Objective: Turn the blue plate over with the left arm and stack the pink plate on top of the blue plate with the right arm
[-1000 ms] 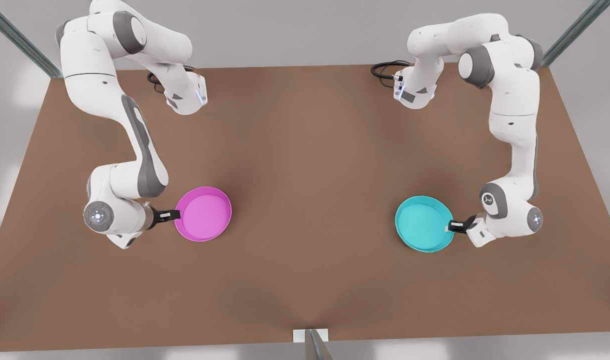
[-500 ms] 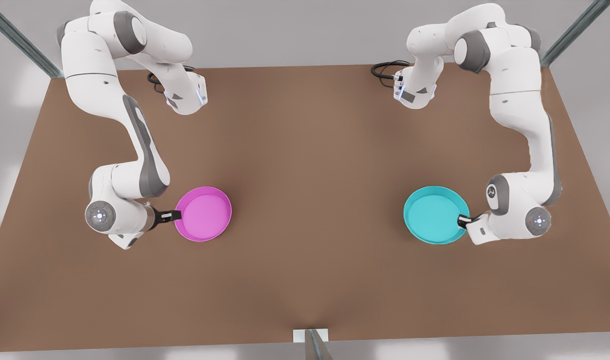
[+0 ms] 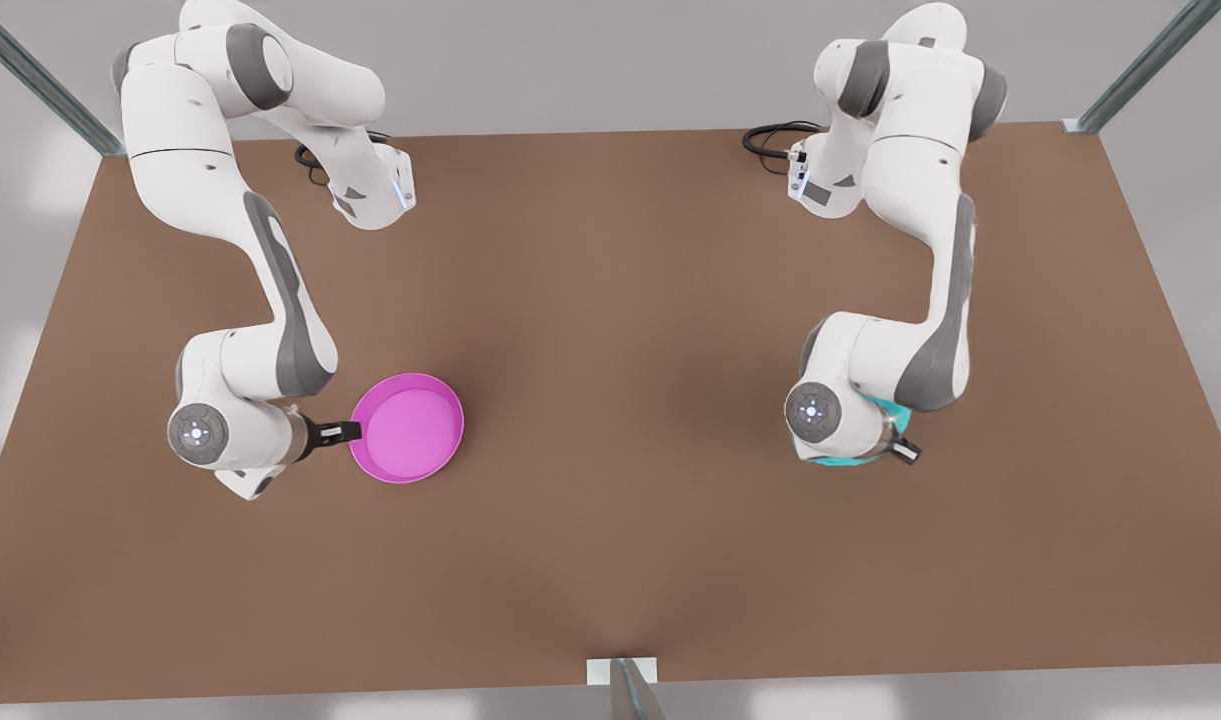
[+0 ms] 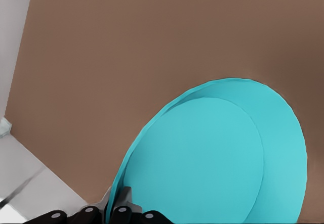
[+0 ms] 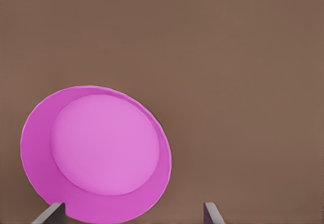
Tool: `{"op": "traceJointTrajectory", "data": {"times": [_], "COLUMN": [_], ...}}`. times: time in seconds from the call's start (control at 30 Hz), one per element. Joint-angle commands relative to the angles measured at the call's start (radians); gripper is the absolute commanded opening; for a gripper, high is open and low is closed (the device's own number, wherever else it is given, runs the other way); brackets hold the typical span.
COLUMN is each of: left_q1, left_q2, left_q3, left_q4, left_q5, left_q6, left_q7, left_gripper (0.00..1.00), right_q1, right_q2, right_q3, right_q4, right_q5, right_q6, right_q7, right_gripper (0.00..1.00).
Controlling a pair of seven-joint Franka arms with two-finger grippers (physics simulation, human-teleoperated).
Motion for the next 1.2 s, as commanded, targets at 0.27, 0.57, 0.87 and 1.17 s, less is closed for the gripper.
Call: {"op": "traceJointTrajectory", "data": {"times": [0.27,0.57,0.87,1.17], "left_q1": [-0.225,-0.343,-0.506,-0.638], "left_q2": [0.016,0.056,0.159,0.252], "left_q3": [0.000,0.000,0.000,0.000], "left_q4": [-0.003,-0.003,-0.003,-0.003], "left_q5": [0.159,0.229,0.262,0.349], "left_q6": [-0.293,-0.439,-0.607,-0.650], "left_q7": [-0.332,-0.462,-0.803,-0.984], "left_gripper": [0.26,0.26,0.26,0.26], "right_q1": [-0.003,-0.007,-0.052,-0.081], "right_q2": [0.000,0.006,0.091,0.086], "right_q3": [0.000,0.000,0.000,0.000], "right_q4": [0.000,-0.005,-0.052,-0.153], "right_q5": [-0.002,0.000,0.002,0.123], "right_q6": [0.003,0.002,0.080,0.134], "right_q7": [-0.003,-0.004,-0.044,-0.032], "right_gripper": [1.00,1.00,1.00,1.00]}}
